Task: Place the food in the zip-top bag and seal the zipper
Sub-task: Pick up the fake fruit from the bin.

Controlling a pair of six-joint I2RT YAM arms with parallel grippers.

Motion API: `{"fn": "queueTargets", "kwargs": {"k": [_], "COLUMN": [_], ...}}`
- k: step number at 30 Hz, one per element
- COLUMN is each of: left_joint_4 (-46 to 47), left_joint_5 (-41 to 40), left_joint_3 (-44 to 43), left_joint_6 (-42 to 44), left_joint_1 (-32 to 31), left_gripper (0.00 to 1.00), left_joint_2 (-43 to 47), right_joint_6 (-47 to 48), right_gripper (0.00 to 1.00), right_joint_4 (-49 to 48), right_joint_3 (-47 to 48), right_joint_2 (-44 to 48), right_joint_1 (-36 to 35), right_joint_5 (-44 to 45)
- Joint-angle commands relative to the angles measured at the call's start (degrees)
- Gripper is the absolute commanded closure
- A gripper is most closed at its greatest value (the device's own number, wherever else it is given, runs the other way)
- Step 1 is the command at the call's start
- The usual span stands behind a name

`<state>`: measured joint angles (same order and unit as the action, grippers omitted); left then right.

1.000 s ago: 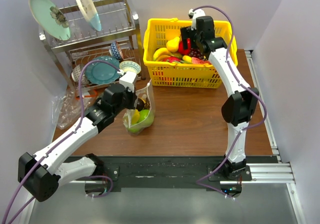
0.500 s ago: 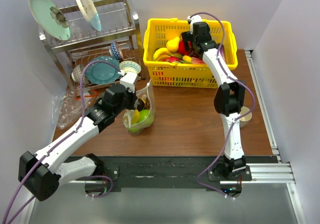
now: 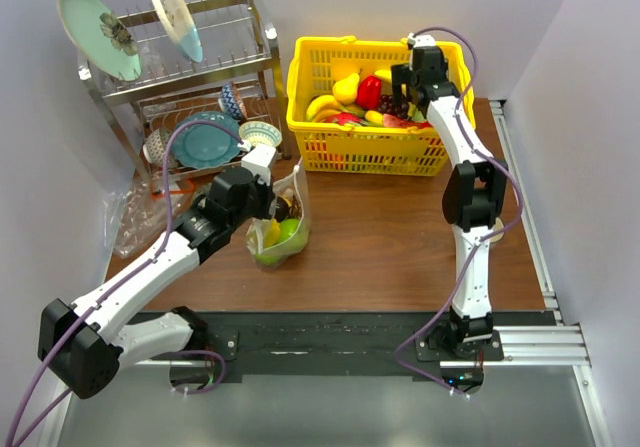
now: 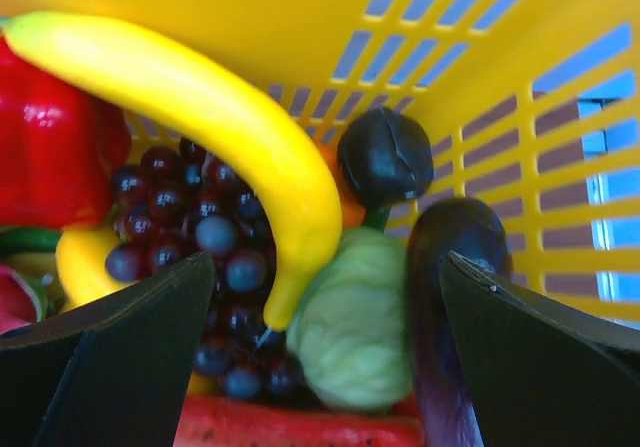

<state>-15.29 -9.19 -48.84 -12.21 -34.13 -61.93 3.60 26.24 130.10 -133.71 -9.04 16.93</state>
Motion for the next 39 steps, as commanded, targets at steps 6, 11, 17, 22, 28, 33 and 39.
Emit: {"fn": "queueTargets", "kwargs": {"k": [6,11,17,22,28,33,39], "left_joint_4": [2.1,2.37,2.54,2.54,2.55,2.46,2.37], "left_joint_5": [0.14,1.02,1.28,1.46,1.55,1.28,1.19], "left_joint_3": [-0.03,-0.03,-0.03,0.15,-0.12,0.15,0.15], "left_joint_6": [0.87,0.87,0.78,0.78,0.78,0.87,0.87], "left_joint_1": [0.38,0.38,0.38,0.38,0.38,0.38,0.29], "left_gripper": [1.0,1.0,1.0,1.0,1.0,1.0,1.0], "left_joint_2": [0.41,0.41,0.5,0.58,0.85,1.2,1.29], "right_joint_6": [-3.07,-1.93,-5.17,-6.49,-6.67,-6.76,-6.76], "right_gripper": [0.01,0.01,0.01,0.08,0.41,0.48,0.53], "right_joint_4": [15.49,25.69,28.52,30.53,32.02,30.72,28.96], "right_joint_3": [-3.63,-0.91,-6.26,-8.46,-6.02,-2.67,3.31], "right_joint_2": [13.56,11.81,13.39,13.47,13.21,16.11,20.85], "right_joint_1": [-0.45,-0.45,-0.37,-0.02,0.42,0.51,0.43], "right_joint_5": [2.4,3.9,2.32,2.67,0.65,-2.25,-9.79]}}
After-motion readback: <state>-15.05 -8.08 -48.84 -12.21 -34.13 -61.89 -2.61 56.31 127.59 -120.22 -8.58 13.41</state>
